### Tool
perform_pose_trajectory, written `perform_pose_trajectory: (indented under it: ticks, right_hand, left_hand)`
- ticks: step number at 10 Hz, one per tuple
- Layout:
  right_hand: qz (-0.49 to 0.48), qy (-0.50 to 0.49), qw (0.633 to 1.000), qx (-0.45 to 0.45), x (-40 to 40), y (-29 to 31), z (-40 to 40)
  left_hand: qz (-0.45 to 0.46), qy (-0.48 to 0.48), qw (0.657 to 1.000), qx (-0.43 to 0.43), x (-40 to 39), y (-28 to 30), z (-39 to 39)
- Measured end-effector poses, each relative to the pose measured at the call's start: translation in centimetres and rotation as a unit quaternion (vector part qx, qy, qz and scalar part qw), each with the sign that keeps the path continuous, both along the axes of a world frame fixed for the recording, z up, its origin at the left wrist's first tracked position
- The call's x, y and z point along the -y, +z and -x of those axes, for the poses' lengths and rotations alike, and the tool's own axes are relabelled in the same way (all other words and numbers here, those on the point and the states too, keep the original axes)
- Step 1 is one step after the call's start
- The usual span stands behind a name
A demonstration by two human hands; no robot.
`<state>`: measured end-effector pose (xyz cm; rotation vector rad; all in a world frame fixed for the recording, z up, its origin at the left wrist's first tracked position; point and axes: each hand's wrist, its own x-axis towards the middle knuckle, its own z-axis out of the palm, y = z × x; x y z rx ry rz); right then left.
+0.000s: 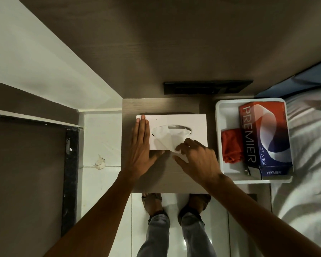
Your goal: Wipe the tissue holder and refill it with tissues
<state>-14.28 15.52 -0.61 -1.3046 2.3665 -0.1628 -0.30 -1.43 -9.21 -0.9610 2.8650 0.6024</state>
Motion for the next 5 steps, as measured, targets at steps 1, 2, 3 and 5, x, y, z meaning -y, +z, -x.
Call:
perform_pose_trajectory:
  ticks: [1,2,3,5]
  right_hand:
    - [0.008,-0.007,1.000,-0.004,0.0,0.2,0.4]
    - [0.026,-0.010,1.000,0.003,-0.2,0.4,0.6]
    - [0.036,-0.007,0.999,0.021,-0.4,0.8,0.5]
    - [0.075,-0.039,0.996,0.013,-1.5,4.8,1.4]
  left_hand:
    - [0.009,0.001,1.000,-0.001,0.1,-0.4,-0.2]
    - [0.011,0.004,1.000,-0.002,-0.2,-1.2,-0.4]
    - [0.005,-0.002,1.000,-0.014,0.0,-0.8,-0.1]
    - [-0.005,-0.005,0.998,-0.056,-0.6,1.1,-2.6]
